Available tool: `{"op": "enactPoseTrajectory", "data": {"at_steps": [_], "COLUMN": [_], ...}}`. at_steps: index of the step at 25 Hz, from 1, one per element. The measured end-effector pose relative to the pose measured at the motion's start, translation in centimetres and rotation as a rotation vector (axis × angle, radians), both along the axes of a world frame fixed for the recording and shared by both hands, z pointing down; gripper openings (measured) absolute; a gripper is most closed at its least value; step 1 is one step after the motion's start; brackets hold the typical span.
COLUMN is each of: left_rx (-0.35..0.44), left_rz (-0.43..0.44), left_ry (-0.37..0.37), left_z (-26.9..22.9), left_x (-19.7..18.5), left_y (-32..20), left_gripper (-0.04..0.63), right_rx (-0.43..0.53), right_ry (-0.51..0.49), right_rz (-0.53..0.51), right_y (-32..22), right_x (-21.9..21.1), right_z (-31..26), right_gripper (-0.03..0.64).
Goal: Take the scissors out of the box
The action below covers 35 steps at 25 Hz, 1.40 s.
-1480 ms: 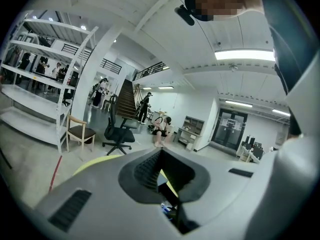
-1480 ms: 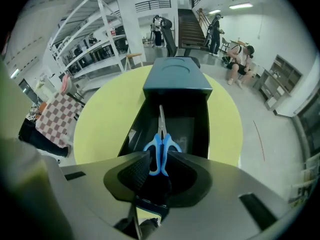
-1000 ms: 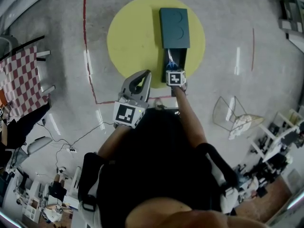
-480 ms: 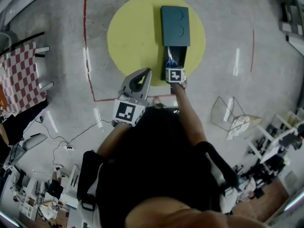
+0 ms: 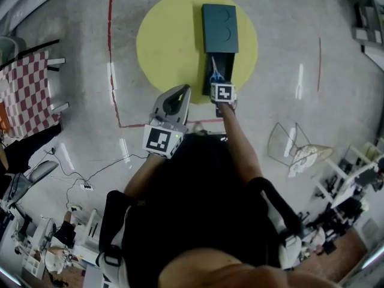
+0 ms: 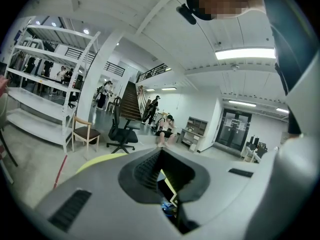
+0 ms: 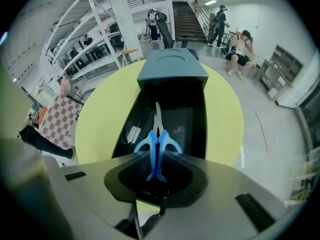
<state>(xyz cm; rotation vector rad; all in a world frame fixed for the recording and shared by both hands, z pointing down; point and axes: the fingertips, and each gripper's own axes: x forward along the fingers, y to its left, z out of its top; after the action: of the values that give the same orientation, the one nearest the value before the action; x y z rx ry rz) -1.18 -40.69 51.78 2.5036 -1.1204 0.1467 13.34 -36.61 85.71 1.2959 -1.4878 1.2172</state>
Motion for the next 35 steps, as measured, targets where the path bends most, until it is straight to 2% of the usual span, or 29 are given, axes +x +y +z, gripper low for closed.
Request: {"op": "enactPoseTrajectory", "data": {"at_steps": [3, 6, 13, 18, 24, 29, 35], "left_rx": [0.012, 0.027, 0.071, 0.102, 0.12, 0.127, 0.143], "left_rz": [-0.004, -0.008, -0.008, -0.015, -0.014, -0.058, -0.108], "left_ry": [0.0, 0.0, -0.009, -0.006, -0.033, -0.056, -0.099], "left_z": [-0.5, -1.0, -2.8, -3.8, -4.1, -4.3, -5.5], "left_x": [0.0, -0.1, 2.2, 3.3, 4.9, 6.7, 6.0], "left_y": [1.4, 3.1, 7.9, 12.5, 19.5, 25.8, 30.0], "left_gripper": [-0.003, -0.003, -0.003, -0.003, -0.003, -0.003, -0.003], "right_rx": [0.011, 0.064, 0.14, 0.276, 0.354, 0.435, 0.524], "right_ry": [-0.003, -0.029, -0.027, 0.066, -0.003, -0.023, -0.068], "right_rz": [0.01, 0.01, 0.006, -0.028, -0.052, -0.083, -0.104], "right_y": [0.9, 1.2, 3.9, 5.5, 10.7, 15.3, 19.4], "right_x": [0.1, -0.5, 1.6, 4.5, 4.2, 5.7, 5.4], "right_z": [-0.7, -1.8, -4.8, -8.2, -12.0, -14.9, -17.9], "right_gripper": [0.077, 0.077, 0.077, 0.077, 0.077, 0.077, 0.077]}}
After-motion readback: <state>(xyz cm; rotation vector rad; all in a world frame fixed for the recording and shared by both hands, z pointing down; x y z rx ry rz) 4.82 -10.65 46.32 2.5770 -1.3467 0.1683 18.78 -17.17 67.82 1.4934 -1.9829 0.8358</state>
